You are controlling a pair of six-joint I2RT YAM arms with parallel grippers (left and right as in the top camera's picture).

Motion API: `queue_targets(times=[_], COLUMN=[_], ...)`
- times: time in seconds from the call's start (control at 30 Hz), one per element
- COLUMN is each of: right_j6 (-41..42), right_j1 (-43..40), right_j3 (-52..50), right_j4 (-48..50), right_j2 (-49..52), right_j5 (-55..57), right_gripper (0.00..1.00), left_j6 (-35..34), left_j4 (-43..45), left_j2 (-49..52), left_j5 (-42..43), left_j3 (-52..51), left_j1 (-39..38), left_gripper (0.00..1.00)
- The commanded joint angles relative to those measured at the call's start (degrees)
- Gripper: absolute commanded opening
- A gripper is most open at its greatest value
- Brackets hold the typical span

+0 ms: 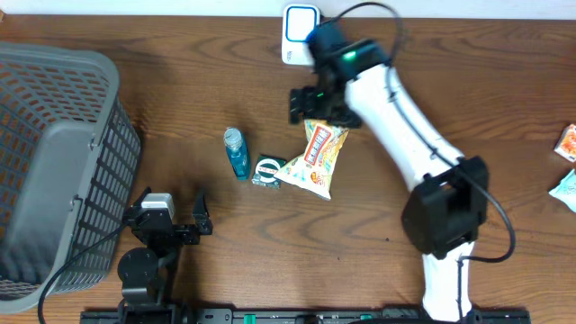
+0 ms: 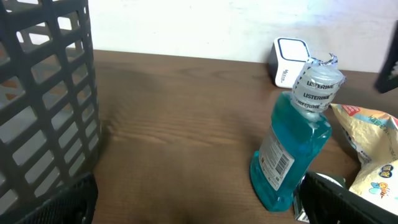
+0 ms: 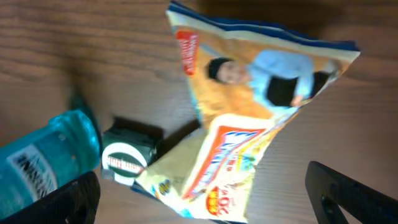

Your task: Scan the item barcode

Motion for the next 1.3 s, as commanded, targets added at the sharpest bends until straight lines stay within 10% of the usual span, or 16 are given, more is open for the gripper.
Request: queue_targets(times=[0.0, 0.2, 0.5, 0.7, 0.87, 1.03, 1.27], right_j6=[9.7, 13.9, 14.5, -1.9, -20.4, -19.4, -19.6], right_j1=[5.8, 9.7, 9.3, 9.0, 8.6, 8.7, 8.8], right_j3=[0.0, 0.0, 0.0, 0.1, 0.2, 1.2, -0.9], right_j4=[0.5, 0.4, -6.0, -9.6, -9.0, -5.9, -3.3], right_j2=[1.2, 7.1, 13.3, 10.7, 7.9, 1.7, -0.5], right_j5=[15.4, 24.7, 25.9, 38.1, 42.8, 35.7, 22.6], right_gripper=[0.99, 0.86, 0.26, 0.15, 0.28, 0.81, 0.79], left_j6=[0.8, 0.8, 0.8, 0.8, 0.8, 0.8, 0.8], left_j4=[-1.5, -1.5, -1.5, -1.5, -1.5, -1.5, -1.5], left_j2=[-0.2, -0.2, -0.2, -0.2, -0.2, -0.2, -0.2], left_j5=[0.7, 0.7, 0.7, 0.7, 0.7, 0.7, 0.7], left_j3=[-0.9, -0.9, -0.9, -0.9, -0.9, -0.9, -0.9], left_j1=[0.3, 0.3, 0.3, 0.3, 0.3, 0.3, 0.3], left_gripper=[1.0, 1.0, 1.0, 1.0, 1.0, 1.0, 1.0])
